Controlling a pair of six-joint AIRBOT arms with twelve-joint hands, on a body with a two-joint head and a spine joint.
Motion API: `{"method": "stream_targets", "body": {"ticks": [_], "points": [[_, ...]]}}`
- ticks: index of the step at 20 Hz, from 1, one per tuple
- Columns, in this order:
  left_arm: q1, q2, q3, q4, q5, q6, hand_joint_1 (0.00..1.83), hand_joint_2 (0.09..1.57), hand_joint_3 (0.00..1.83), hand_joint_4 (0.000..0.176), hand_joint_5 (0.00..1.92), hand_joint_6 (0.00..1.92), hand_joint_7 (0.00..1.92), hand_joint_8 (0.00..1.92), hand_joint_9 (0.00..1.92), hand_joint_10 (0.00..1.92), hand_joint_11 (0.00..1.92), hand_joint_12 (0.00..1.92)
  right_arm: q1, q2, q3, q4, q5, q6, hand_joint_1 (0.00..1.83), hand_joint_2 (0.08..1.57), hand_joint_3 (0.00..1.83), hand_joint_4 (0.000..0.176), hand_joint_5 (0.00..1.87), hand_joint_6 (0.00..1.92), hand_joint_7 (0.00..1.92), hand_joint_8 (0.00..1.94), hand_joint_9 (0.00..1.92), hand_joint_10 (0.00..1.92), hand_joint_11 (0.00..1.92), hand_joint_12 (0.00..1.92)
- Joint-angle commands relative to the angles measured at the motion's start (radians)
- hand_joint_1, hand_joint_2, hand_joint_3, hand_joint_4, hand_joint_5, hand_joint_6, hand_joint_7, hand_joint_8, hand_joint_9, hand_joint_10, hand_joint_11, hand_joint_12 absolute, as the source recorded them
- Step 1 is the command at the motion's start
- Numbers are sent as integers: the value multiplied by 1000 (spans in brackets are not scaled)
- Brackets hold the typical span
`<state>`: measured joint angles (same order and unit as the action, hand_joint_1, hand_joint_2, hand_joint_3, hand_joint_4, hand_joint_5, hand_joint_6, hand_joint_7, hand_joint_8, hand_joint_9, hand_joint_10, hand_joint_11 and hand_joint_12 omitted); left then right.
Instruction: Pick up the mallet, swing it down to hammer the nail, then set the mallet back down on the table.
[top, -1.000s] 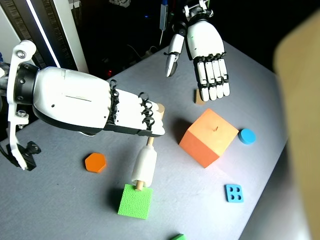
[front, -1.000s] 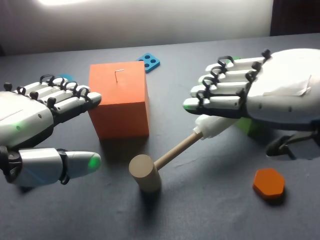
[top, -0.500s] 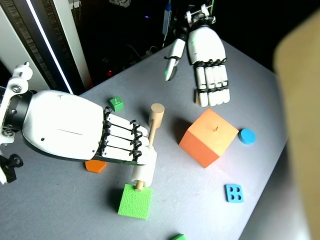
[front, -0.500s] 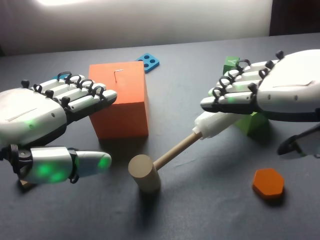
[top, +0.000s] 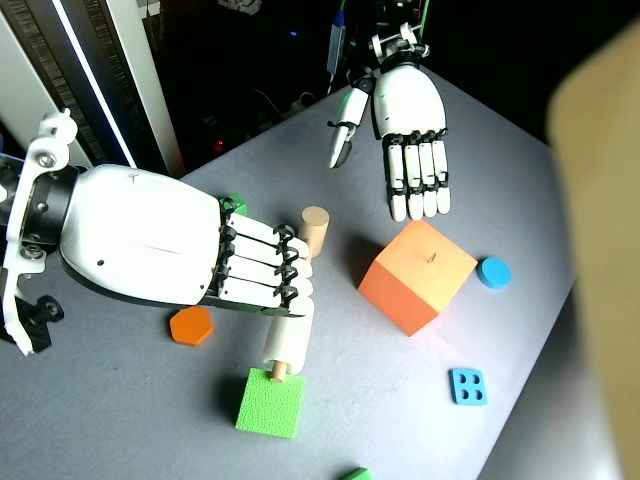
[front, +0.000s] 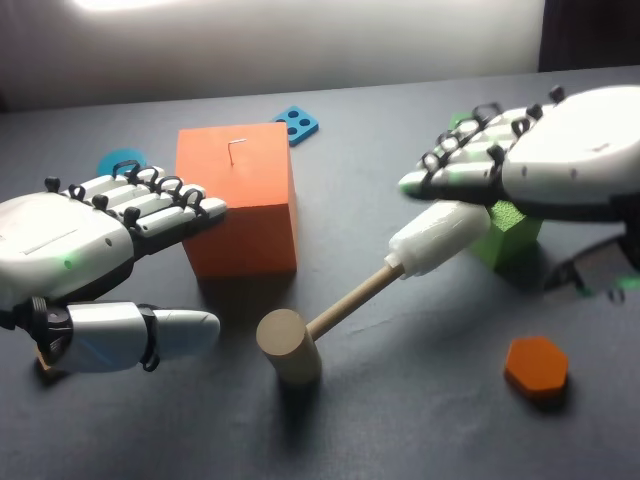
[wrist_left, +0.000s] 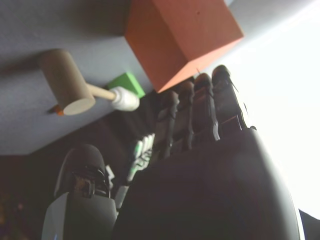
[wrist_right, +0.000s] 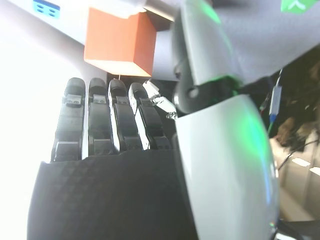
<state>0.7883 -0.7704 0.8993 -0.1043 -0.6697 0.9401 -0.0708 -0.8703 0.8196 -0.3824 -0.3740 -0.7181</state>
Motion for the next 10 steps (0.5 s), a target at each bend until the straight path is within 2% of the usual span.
{"method": "stream_targets", "body": {"ticks": [1, 2, 6, 10], "points": [[-9, 1, 8, -5, -121, -3, 0, 1216, 1, 0, 34, 0, 12, 0, 1, 0, 0, 0, 18, -4, 3, -129, 18, 97, 1215, 1058, 7, 0, 0, 0, 0, 0, 0, 0, 0, 0], [-12, -3, 13, -6, -122, -3, 0, 1214, 0, 0, 30, 0, 4, 0, 0, 0, 0, 0, 15, -15, 9, -182, 6, 139, 1210, 1058, 6, 0, 0, 0, 0, 0, 0, 0, 0, 0], [-15, -11, 22, -15, -128, -3, 0, 1221, 3, 0, 44, 4, 22, 6, 2, 0, 0, 0, 17, -62, 36, -182, 8, 151, 1189, 1048, 0, 0, 0, 0, 0, 0, 0, 0, 0, 0], [-26, -35, 40, -17, -131, -3, 0, 1219, 1, 0, 86, 7, 72, 7, 50, 8, 18, 12, 18, -185, 131, -182, -26, 196, 1242, 1060, 2, 0, 0, 0, 0, 0, 0, 0, 0, 0]]}}
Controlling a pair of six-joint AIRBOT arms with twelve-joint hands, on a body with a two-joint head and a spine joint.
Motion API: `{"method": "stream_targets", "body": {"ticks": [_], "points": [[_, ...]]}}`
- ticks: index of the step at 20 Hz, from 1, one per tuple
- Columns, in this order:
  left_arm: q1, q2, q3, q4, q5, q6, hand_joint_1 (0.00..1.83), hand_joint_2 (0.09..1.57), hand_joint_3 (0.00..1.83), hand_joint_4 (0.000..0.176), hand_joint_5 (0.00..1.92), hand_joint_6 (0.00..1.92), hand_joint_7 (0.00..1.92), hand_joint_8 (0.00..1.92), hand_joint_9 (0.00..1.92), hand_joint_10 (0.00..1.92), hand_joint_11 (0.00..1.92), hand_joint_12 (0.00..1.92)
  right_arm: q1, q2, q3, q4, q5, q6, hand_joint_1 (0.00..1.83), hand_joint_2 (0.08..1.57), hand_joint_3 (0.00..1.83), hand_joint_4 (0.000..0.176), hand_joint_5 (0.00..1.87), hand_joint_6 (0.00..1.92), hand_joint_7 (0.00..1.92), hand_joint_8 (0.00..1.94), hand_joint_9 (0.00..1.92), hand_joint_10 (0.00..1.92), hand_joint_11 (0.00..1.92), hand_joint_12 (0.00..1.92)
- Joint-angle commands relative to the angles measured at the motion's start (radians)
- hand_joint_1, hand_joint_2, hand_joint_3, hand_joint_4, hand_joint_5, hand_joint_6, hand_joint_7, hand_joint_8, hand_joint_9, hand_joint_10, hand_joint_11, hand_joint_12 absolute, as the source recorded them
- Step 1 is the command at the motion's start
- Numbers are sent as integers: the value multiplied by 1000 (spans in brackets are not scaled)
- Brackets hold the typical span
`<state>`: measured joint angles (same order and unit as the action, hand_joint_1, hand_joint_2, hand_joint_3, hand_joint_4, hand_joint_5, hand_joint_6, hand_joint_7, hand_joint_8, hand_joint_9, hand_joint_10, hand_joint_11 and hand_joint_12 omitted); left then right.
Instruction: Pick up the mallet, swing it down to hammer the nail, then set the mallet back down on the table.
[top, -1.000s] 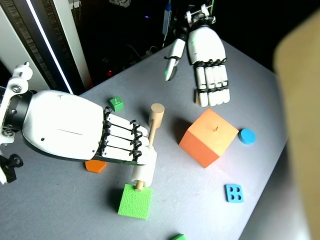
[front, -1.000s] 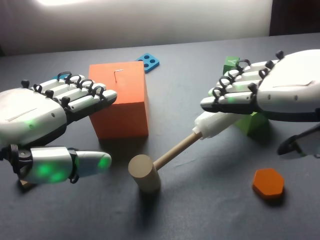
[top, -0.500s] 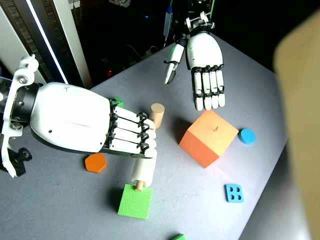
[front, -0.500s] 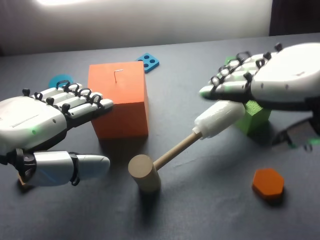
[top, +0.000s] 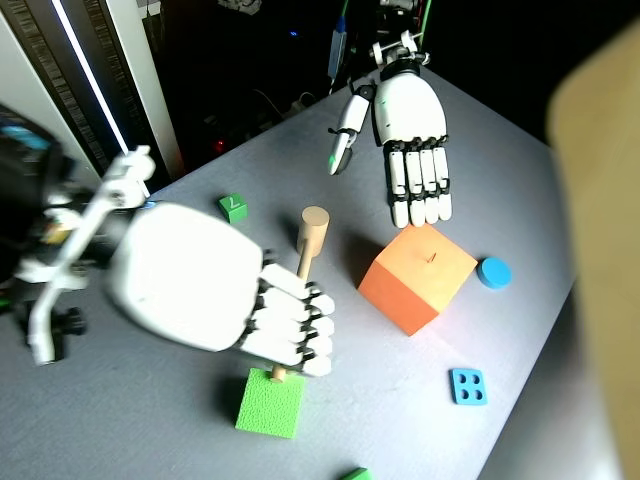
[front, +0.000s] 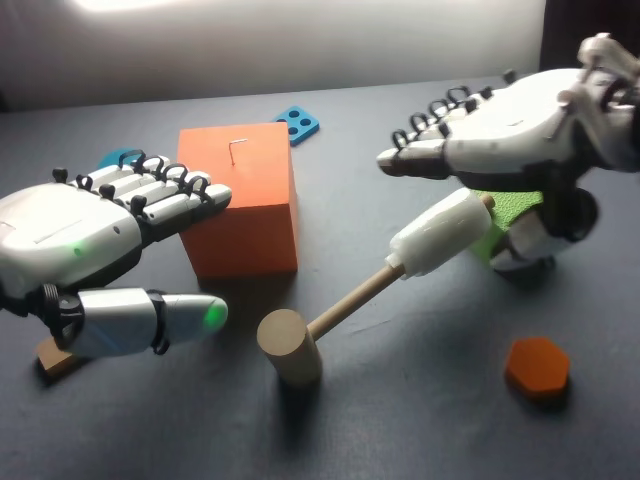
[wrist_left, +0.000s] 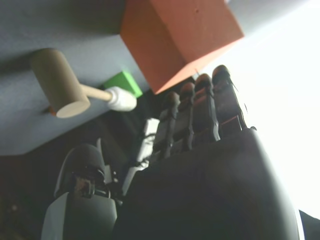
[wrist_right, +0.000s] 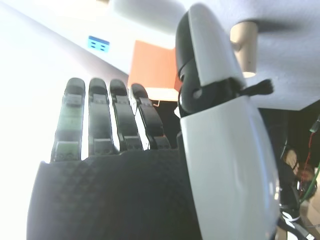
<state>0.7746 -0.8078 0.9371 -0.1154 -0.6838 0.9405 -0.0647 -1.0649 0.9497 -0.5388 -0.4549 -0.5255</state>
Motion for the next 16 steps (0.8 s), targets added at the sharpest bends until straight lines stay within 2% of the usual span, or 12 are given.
{"method": "stream_targets", "body": {"ticks": [1, 5, 11, 16], "points": [[-13, -1, 5, -6, -117, -4, 0, 1218, 0, 0, 50, 1, 42, 1, 21, 1, 3, 2, 10, -5, 10, -26, 52, 6, 1217, 1058, 1, 0, 0, 0, 0, 0, 0, 0, 0, 0], [-15, -18, 20, -9, -117, -4, 0, 1226, 3, 0, 42, 8, 11, 3, 0, 0, 0, 0, -16, -97, 86, -27, 38, 31, 1240, 1061, 2, 0, 0, 0, 0, 0, 0, 0, 0, 0], [-7, -27, 28, -18, -118, -4, 0, 1222, 0, 0, 35, 3, 9, 3, 0, 0, 0, 0, -60, -176, 148, -28, 2, 31, 1236, 1052, 0, 0, 0, 0, 0, 0, 0, 0, 0, 0], [-2, -38, 32, -26, -118, -4, 0, 1218, 0, 0, 28, 3, 0, 0, 0, 0, 0, 0, -81, -210, 178, -28, 11, 34, 1242, 1058, 3, 0, 0, 0, 0, 0, 0, 0, 0, 0]]}}
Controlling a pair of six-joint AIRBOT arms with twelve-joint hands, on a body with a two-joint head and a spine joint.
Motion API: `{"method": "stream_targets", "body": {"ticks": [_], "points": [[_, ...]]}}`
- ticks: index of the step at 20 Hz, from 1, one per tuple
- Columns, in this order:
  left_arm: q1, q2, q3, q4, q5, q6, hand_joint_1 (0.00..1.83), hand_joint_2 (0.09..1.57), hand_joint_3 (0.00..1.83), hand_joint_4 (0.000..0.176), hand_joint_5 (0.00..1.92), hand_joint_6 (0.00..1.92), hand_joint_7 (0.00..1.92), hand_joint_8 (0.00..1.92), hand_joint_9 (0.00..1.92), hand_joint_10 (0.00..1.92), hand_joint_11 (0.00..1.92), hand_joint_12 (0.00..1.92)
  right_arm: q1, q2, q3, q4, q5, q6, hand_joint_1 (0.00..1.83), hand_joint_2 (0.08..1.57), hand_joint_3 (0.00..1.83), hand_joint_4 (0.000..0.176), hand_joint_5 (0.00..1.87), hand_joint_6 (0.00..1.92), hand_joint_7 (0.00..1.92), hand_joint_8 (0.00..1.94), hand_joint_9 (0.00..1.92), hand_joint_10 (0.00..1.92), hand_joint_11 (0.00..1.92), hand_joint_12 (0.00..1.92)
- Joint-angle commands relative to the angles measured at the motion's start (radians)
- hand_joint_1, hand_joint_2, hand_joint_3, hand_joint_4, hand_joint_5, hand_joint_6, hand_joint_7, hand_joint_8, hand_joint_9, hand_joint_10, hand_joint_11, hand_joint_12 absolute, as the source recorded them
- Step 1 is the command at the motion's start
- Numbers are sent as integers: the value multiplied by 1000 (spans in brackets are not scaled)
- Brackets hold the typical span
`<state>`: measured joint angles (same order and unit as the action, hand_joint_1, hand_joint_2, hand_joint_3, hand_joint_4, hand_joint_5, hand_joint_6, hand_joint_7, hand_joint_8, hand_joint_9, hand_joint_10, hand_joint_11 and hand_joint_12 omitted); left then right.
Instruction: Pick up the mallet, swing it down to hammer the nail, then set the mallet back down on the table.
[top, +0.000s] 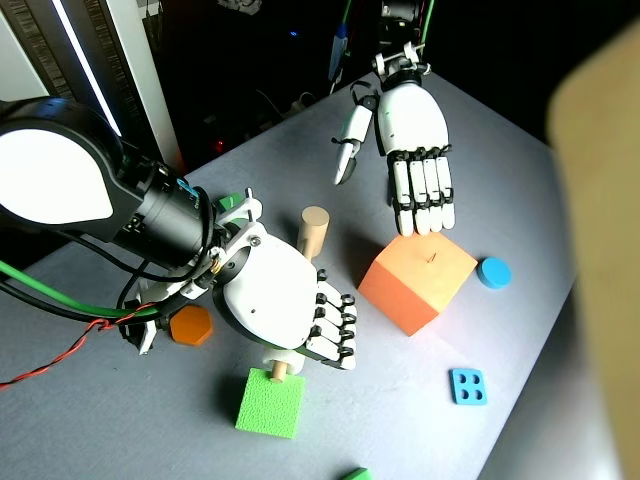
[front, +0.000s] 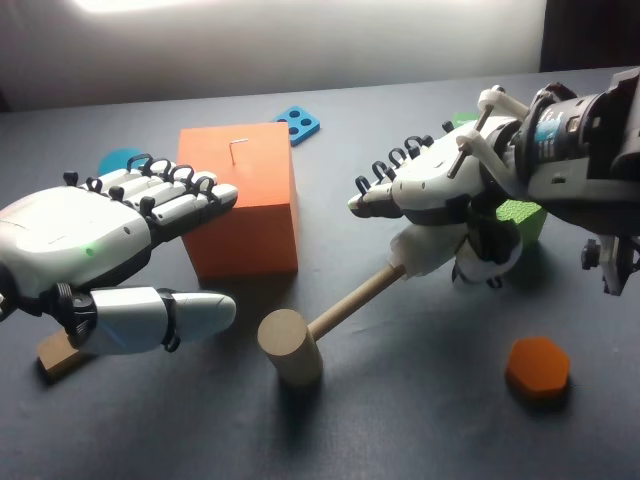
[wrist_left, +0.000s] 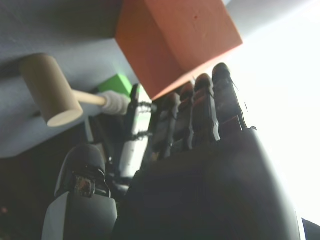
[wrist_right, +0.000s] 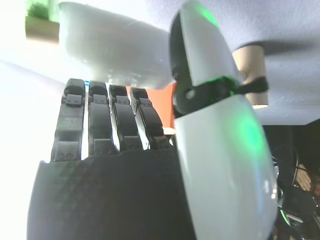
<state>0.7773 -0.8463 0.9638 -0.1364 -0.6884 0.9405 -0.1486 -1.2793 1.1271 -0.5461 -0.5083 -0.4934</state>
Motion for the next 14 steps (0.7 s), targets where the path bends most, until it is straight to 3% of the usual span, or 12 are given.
{"method": "stream_targets", "body": {"ticks": [1, 5, 14], "points": [[-3, -2, 6, -6, -113, -4, 0, 1221, 0, 0, 10, 0, 0, 0, 0, 0, 0, 0, -3, -1, 4, -22, 74, 3, 1242, 1056, 2, 0, 0, 0, 0, 0, 0, 0, 0, 0], [14, -10, 9, -10, -113, -4, 0, 1223, 0, 0, 32, 8, 11, 4, 0, 0, 0, 0, -28, -28, 20, -131, 92, 67, 1249, 1051, 0, 0, 0, 0, 0, 0, 0, 0, 0, 0], [25, -10, 11, -13, -94, -4, 0, 1217, 0, 0, 2, 0, 0, 0, 0, 0, 0, 0, -59, -73, 82, -135, 129, 70, 1230, 1065, 4, 0, 0, 0, 0, 0, 0, 0, 0, 0]]}}
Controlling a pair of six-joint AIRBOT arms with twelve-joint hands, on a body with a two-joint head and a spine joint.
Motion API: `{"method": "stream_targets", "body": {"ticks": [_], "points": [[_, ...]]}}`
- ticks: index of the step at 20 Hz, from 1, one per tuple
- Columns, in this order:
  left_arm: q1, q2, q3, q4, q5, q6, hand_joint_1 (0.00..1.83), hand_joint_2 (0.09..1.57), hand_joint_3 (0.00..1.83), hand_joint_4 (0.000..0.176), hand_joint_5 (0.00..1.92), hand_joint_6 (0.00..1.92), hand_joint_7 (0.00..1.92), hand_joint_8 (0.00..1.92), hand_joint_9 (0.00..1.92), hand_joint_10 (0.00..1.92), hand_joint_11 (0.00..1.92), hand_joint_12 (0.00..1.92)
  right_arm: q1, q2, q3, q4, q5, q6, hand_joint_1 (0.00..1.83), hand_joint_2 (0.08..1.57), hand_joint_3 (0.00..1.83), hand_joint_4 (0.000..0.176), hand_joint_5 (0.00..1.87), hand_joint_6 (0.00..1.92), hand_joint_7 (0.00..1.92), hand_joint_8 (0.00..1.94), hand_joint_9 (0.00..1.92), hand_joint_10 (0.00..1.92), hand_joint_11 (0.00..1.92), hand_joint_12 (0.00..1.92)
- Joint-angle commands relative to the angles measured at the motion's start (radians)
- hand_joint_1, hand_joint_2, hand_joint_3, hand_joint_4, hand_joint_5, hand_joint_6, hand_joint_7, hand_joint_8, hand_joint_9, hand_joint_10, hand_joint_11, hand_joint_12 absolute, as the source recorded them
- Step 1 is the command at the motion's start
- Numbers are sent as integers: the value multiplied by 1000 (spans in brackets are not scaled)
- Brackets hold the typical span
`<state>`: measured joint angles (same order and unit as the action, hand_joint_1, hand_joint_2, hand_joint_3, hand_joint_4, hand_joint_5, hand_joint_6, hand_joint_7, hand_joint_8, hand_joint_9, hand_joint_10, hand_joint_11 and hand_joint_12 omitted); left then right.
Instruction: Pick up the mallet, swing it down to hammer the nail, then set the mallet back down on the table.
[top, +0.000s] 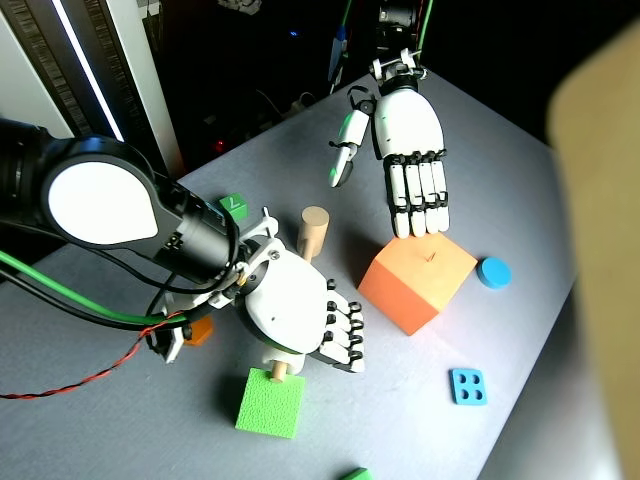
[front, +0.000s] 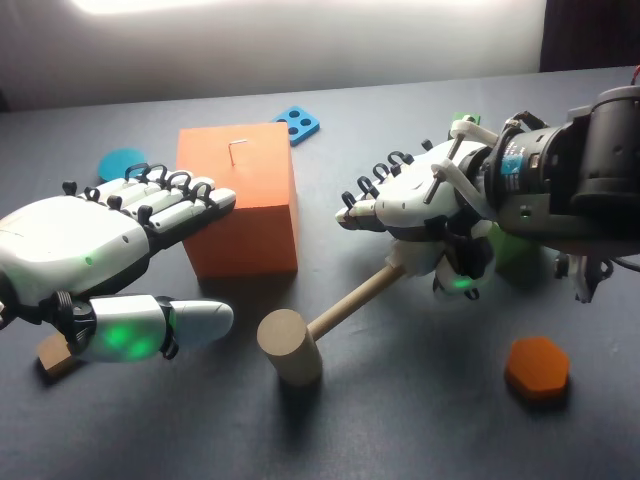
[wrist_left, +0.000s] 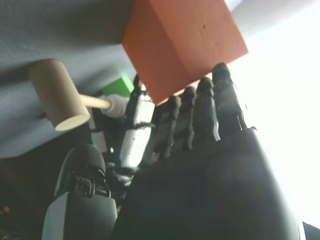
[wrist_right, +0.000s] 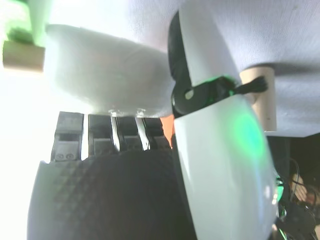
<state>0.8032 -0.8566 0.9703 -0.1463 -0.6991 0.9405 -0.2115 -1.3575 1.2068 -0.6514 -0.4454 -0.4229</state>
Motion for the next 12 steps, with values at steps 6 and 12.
{"method": "stream_targets", "body": {"ticks": [6, 12], "points": [[-2, 0, 4, 0, -68, -2, 0, 1220, 0, 0, 29, 8, 0, 0, 0, 0, 0, 0, -13, -23, 35, -30, 79, 6, 1233, 1060, 1, 0, 0, 0, 0, 0, 0, 0, 0, 0], [-4, 0, 9, 4, -57, -2, 0, 1229, 2, 0, 39, 6, 15, 5, 0, 0, 0, 0, -28, -37, 57, -30, 91, 7, 1251, 1047, 0, 0, 0, 0, 0, 0, 0, 0, 3, 1]]}}
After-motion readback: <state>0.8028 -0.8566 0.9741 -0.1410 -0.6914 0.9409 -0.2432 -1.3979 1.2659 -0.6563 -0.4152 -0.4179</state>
